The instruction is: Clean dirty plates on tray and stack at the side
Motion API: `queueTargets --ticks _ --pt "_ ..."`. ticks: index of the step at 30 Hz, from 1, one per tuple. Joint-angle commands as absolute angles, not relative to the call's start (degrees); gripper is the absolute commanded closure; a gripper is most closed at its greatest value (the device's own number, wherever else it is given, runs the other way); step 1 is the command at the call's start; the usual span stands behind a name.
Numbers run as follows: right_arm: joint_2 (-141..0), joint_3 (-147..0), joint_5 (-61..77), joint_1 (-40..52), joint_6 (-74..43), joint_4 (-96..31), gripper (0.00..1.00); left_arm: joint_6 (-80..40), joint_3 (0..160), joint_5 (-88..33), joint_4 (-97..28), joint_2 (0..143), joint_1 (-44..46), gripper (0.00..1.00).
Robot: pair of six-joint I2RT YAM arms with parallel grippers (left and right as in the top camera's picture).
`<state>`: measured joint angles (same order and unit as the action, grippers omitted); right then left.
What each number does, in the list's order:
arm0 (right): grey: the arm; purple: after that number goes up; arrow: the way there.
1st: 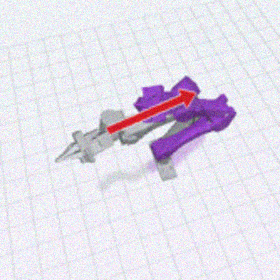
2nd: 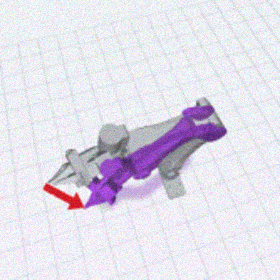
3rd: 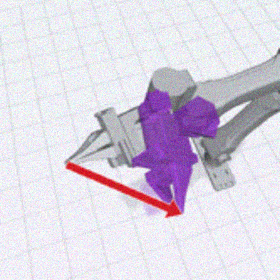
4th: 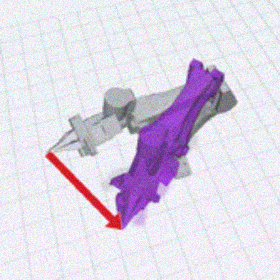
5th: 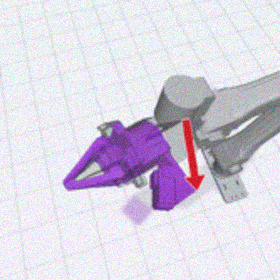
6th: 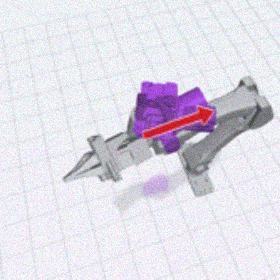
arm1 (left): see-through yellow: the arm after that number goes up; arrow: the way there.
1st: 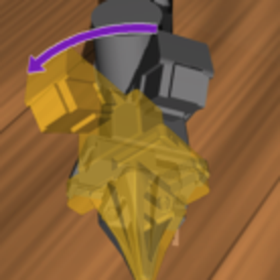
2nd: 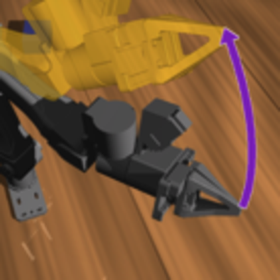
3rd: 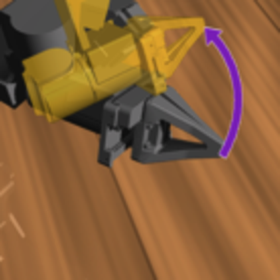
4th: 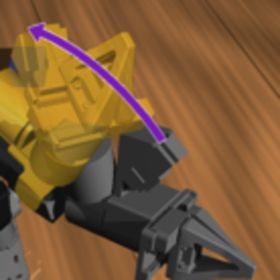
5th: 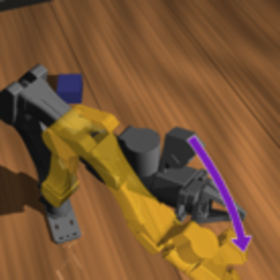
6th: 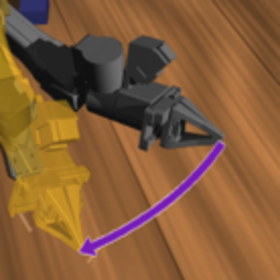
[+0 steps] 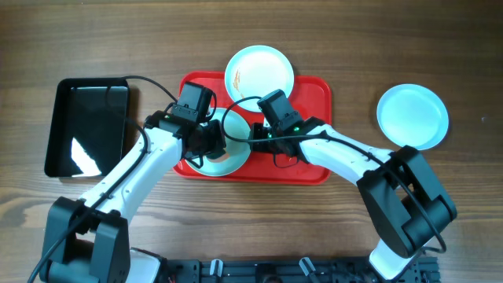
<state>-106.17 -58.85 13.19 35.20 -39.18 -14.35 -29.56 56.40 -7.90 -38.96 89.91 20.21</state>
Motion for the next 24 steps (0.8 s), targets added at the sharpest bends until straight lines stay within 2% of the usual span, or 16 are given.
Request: queueTargets --ticks 1,16,20,24 --pt "-105.6 -59.1 12.3 35.5 -39.4 -15.4 0.7 -28.7 56.0 -7.0 -38.9 90.1 20.4 0.96" --pt "-107.0 -59.1 10.0 38.3 -39.7 -13.6 0.71 -28.7 56.0 -7.0 -39.2 90.1 20.4 0.96" --pt "-107.2 -59.1 8.3 38.3 -39.8 -14.1 0.85 -28.7 56.0 -6.9 -39.4 90.1 20.4 0.96" --pt "-107.9 -59.1 8.3 38.4 -40.7 -14.0 0.84 -28.7 56.0 -6.9 -39.1 90.1 20.4 0.96"
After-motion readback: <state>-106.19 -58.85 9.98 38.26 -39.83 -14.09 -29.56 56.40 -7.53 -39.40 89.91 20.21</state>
